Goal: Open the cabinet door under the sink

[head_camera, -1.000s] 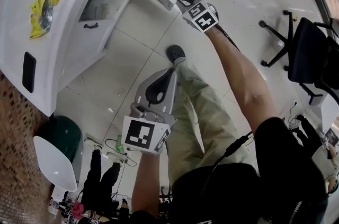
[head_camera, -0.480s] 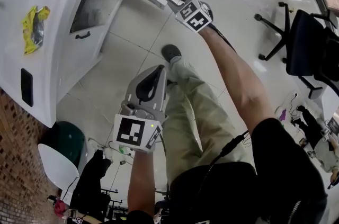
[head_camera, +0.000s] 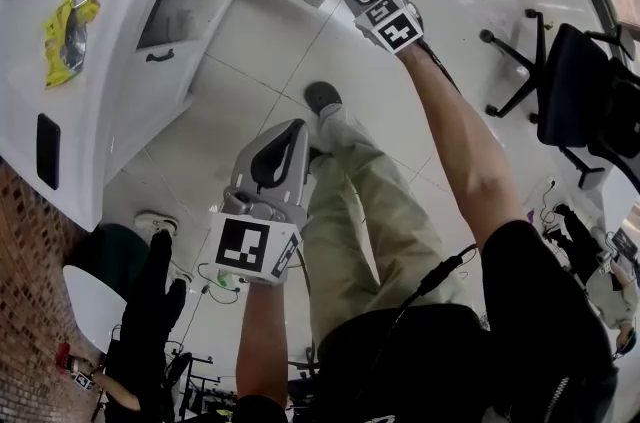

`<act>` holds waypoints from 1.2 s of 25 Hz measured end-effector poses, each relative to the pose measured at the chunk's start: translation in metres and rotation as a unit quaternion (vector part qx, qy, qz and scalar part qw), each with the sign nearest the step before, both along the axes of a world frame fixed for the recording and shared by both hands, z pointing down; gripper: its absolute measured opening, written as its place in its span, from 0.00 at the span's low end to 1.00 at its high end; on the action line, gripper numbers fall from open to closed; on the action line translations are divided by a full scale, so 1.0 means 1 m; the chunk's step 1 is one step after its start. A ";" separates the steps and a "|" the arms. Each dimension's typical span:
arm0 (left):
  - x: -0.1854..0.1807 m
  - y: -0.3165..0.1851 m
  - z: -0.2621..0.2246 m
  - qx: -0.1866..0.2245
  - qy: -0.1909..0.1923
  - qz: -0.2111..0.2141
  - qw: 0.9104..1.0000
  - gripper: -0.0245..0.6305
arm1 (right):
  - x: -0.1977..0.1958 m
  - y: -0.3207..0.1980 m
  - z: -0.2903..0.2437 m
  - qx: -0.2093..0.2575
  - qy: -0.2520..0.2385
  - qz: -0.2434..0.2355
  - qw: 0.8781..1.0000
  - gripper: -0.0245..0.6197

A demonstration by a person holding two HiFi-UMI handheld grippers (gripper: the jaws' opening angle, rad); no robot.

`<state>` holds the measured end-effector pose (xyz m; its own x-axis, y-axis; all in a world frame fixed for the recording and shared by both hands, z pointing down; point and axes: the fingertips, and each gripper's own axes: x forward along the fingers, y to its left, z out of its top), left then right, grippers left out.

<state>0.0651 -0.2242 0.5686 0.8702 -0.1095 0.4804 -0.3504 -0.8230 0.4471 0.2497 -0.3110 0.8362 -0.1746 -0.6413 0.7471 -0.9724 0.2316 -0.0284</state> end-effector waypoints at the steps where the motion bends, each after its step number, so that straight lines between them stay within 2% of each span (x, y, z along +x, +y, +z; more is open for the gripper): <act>1: -0.002 0.000 0.001 0.000 0.000 -0.002 1.000 0.06 | 0.000 0.005 0.001 -0.002 0.001 -0.001 1.000 0.02; 8: -0.013 0.013 -0.019 0.018 0.003 0.016 1.000 0.06 | -0.017 0.042 -0.033 0.013 -0.008 0.014 1.000 0.02; 19: -0.062 0.049 -0.082 0.067 0.025 0.009 0.997 0.06 | -0.101 0.132 -0.198 0.111 -0.079 0.047 0.990 0.02; 25: -0.088 0.098 -0.155 0.103 0.048 0.004 0.993 0.06 | -0.172 0.179 -0.308 0.164 -0.100 -0.001 0.981 0.02; 30: -0.123 0.138 -0.204 0.117 0.054 -0.010 0.992 0.06 | -0.232 0.211 -0.389 0.171 -0.121 -0.043 0.977 0.02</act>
<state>-0.0579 -0.0857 0.3643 0.9118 -0.2256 0.3430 -0.3285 -0.9020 0.2802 0.0176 -0.1001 0.4476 -0.3829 -0.8218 0.4219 -0.9237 0.3476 -0.1612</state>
